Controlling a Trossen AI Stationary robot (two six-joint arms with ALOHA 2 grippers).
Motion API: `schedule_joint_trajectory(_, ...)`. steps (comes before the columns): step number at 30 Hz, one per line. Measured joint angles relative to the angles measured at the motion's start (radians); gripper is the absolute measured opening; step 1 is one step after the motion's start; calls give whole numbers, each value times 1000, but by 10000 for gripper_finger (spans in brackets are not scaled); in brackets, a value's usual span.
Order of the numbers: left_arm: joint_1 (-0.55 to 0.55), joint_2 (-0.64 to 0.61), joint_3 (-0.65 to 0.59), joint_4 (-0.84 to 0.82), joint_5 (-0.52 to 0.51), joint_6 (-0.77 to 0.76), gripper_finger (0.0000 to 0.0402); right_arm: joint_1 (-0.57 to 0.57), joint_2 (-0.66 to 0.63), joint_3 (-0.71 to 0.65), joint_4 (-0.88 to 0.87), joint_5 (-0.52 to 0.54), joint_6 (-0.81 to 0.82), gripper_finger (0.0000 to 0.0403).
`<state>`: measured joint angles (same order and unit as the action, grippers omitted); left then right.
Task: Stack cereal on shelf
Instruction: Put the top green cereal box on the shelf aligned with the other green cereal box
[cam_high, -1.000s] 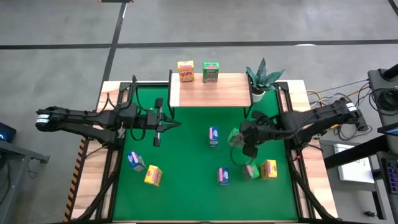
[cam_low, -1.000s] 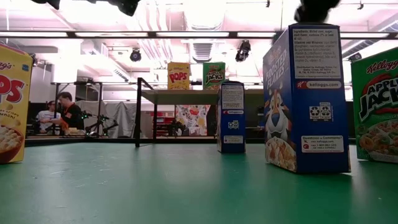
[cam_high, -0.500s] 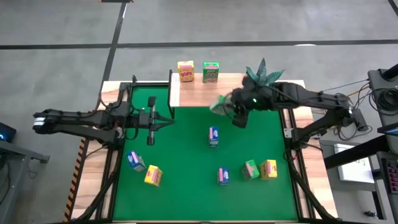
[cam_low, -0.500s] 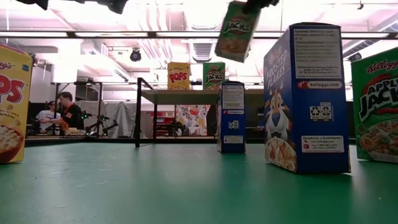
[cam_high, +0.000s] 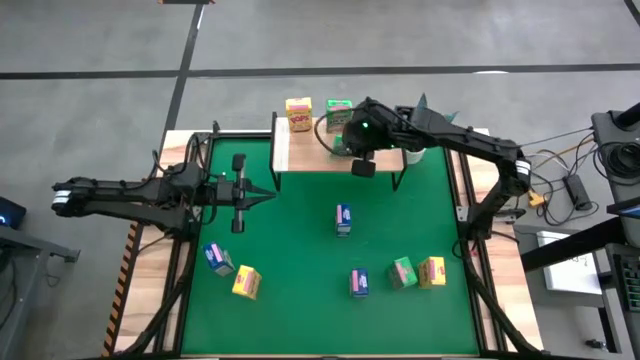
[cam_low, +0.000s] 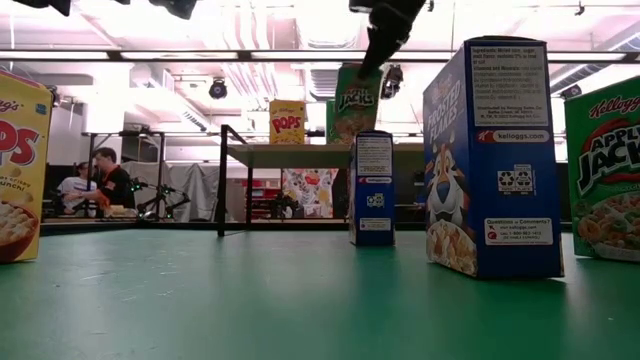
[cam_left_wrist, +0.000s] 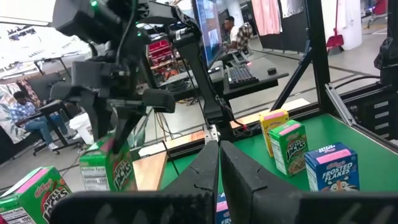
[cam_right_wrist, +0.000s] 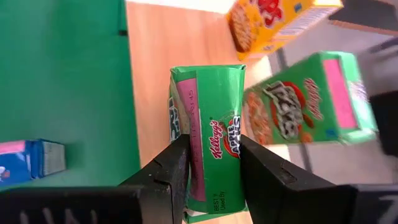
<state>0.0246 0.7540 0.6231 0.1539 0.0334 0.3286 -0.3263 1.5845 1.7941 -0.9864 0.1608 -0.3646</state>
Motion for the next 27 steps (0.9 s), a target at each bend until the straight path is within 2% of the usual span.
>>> schedule_joint_trajectory(5,0,0,0,2,0,0,0,-40,22,2,12,-41,-10,127)
schedule_joint_trajectory(18,0,3,0,3,0,3,0,-62,47,2,57,-30,-45,207)
schedule_joint_trajectory(27,0,3,0,3,0,3,0,-56,-1,72,26,-30,9,214)
